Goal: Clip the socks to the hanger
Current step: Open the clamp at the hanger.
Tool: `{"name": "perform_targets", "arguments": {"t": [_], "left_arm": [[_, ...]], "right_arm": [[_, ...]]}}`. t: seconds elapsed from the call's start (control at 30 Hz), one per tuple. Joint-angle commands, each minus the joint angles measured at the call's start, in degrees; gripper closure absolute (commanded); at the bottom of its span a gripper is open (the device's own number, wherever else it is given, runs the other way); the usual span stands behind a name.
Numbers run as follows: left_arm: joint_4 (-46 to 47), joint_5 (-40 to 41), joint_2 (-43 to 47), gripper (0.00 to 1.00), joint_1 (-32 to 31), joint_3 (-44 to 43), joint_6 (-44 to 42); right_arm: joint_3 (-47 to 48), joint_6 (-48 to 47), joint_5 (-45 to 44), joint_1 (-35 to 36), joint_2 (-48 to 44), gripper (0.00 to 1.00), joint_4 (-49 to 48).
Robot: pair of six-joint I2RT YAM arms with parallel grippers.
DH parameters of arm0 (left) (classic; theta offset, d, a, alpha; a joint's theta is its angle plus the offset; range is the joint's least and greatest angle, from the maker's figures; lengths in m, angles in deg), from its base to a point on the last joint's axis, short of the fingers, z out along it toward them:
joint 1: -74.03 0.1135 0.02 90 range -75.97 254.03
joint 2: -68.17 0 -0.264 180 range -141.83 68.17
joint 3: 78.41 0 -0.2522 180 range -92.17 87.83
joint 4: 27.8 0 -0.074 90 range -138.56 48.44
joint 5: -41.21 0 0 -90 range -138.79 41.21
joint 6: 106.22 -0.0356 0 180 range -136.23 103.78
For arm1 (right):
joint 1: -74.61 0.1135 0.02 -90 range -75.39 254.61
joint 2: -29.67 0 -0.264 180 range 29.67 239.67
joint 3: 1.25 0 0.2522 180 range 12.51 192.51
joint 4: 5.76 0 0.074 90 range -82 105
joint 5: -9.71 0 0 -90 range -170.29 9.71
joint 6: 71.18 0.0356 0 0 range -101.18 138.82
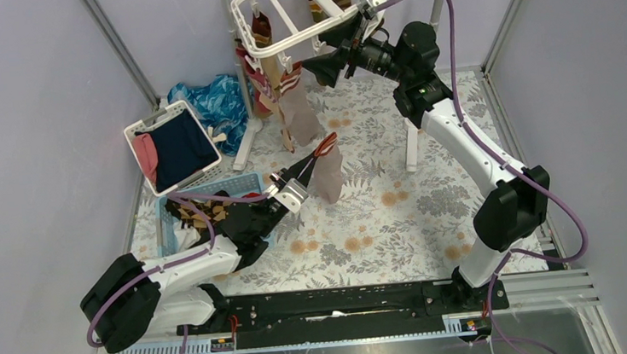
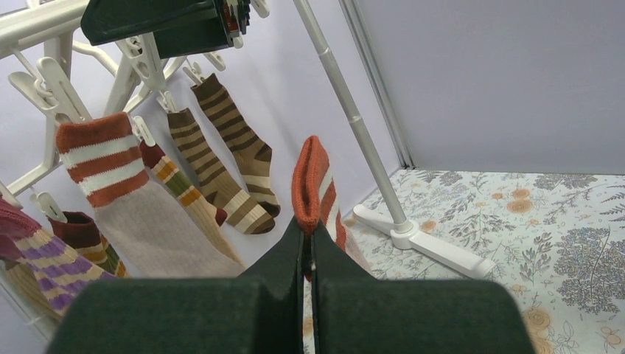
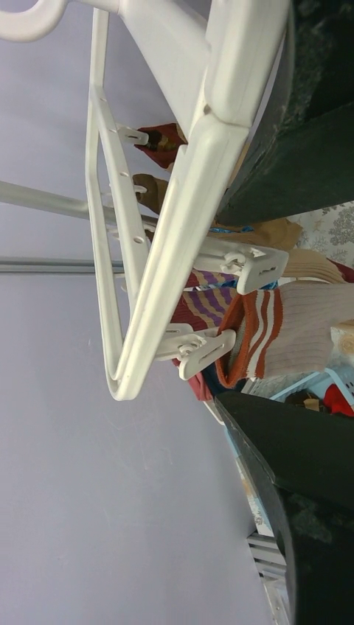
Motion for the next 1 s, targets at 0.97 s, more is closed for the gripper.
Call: {"name": "perform_targets", "arguments": {"t": [0.97], "left_arm": [[-2.45,-2.91,4.57,1.00,0.40,-0.13,2.86]], "right_arm": [[-2.26,0.05,0.84,0.51,-2.36,0.16,-2.45]]}}
